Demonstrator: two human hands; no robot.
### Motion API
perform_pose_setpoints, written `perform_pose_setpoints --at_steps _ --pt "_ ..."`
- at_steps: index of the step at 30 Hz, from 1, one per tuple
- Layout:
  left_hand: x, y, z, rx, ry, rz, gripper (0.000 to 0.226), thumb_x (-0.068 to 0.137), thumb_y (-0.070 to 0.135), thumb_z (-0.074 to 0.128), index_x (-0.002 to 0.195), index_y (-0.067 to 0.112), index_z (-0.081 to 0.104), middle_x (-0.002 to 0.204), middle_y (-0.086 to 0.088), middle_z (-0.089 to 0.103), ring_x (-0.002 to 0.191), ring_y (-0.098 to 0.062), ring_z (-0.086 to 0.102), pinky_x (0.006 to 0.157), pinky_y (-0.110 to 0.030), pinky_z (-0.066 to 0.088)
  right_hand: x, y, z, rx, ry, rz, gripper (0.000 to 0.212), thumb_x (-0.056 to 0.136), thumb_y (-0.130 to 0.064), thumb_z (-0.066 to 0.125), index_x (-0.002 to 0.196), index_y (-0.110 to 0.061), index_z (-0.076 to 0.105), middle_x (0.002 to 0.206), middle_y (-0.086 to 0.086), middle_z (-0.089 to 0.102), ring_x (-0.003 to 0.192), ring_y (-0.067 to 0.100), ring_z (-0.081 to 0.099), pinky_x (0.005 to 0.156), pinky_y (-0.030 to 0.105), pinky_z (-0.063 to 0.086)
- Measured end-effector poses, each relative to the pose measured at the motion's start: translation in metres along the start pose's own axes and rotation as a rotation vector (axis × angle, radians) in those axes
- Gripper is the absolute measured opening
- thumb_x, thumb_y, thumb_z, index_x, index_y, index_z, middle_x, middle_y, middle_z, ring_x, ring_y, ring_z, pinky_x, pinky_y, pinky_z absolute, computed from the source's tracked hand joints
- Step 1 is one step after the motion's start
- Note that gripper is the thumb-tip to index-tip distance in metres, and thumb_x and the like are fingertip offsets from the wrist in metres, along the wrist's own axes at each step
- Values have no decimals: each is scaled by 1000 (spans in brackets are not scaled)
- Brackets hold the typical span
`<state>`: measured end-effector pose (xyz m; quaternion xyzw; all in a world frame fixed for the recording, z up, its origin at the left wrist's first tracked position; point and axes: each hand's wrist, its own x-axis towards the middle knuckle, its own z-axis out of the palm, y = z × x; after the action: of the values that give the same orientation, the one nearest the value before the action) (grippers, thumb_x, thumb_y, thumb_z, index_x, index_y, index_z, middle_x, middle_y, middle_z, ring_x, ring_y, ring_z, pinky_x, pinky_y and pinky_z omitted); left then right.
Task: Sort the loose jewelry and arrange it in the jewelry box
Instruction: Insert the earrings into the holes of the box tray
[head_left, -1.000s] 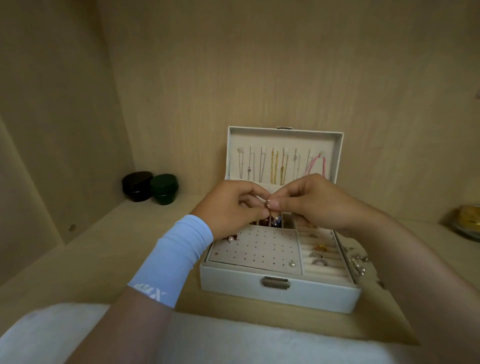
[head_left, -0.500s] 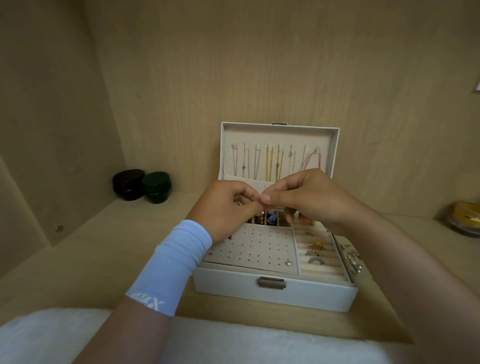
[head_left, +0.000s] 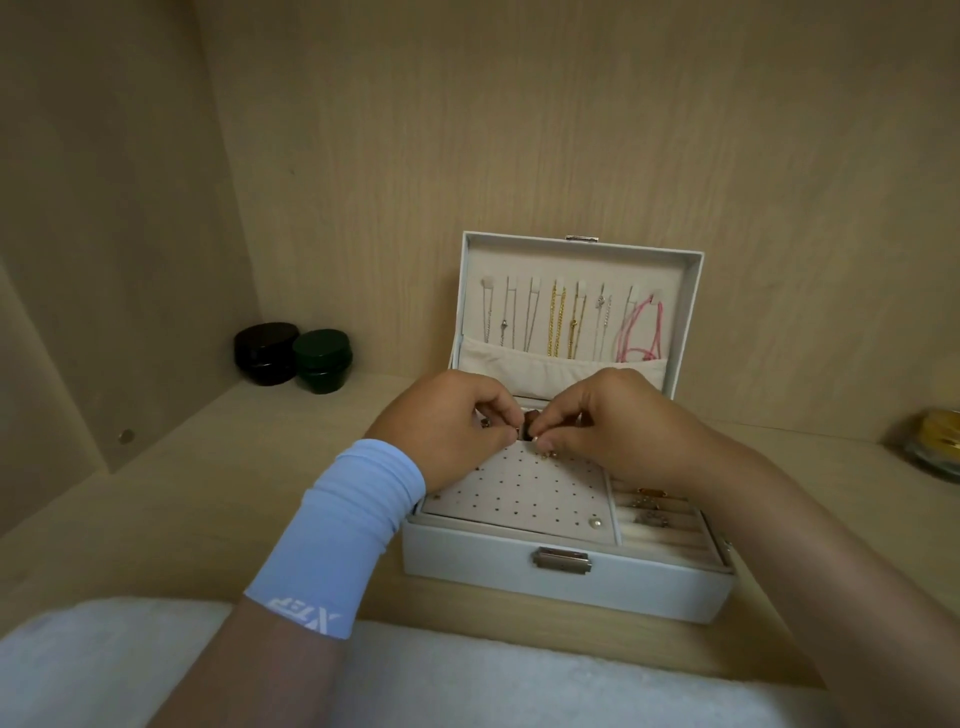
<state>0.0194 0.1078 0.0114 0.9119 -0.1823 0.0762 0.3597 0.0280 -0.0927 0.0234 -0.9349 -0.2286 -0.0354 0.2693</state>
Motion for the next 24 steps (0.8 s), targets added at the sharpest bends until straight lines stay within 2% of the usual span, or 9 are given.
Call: perform_pose_setpoints --at_steps 3,6,8,11,14,16,18,22,24 --pt "-1 1 -1 43 -24 0 11 87 24 71 94 32 74 78 23 62 78 0 59 82 -25 53 -1 -1 1 -74 26 -10 10 84 -30 79 93 -35 80 88 -21 76 84 -6 65 83 28 56" --pt "0 3 0 72 -27 23 10 88 25 70 95 32 73 83 21 64 78 2 57 82 -22 51 -5 -1 -3 -32 81 -4 11 85 -24 79 92 -33 81 83 -19 75 75 -7 66 72 19 54" --pt "2 7 2 26 5 38 11 87 27 70 95 33 73 84 20 66 81 1 59 84 -24 52 -9 -4 -12 117 145 33 8 83 -20 81 88 -27 81 76 -14 75 66 -2 66 64 14 50" --pt "7 19 11 -279 24 -7 14 84 28 75 97 29 69 84 11 73 87 -5 67 88 -32 55 -16 -9 -24 427 214 127 3 84 -15 78 85 -15 81 64 -4 73 45 4 53 45 15 42" --pt "13 30 20 -485 101 -73 11 81 21 79 86 22 69 76 4 73 72 -8 68 83 -35 58 -19 -11 -26 599 263 235 8 87 -16 75 90 -10 79 76 1 76 46 9 51 42 20 37" --pt "14 32 23 -517 158 -87 10 80 20 80 78 21 70 70 5 71 63 -5 64 78 -30 57 -18 -10 -23 687 270 314 11 88 -17 74 93 -9 77 86 5 78 48 12 52 44 23 34" --pt "13 32 27 -505 158 -69 10 79 20 81 75 23 73 71 6 71 65 -4 63 78 -28 55 -19 -7 -25 739 241 379 11 88 -16 74 94 -8 77 88 9 78 48 12 51 43 23 32" --pt "9 29 29 -327 -48 -26 7 80 24 80 85 29 77 82 10 74 79 -2 66 85 -23 53 -24 3 -33 526 177 354 2 83 -12 79 83 -10 80 76 5 76 47 9 53 43 22 41" --pt "8 27 28 -143 -111 -10 10 83 26 76 91 32 77 88 15 73 81 4 63 84 -18 50 -26 8 -33 344 155 318 3 80 -15 82 77 -16 81 70 -4 75 56 4 61 55 21 51"
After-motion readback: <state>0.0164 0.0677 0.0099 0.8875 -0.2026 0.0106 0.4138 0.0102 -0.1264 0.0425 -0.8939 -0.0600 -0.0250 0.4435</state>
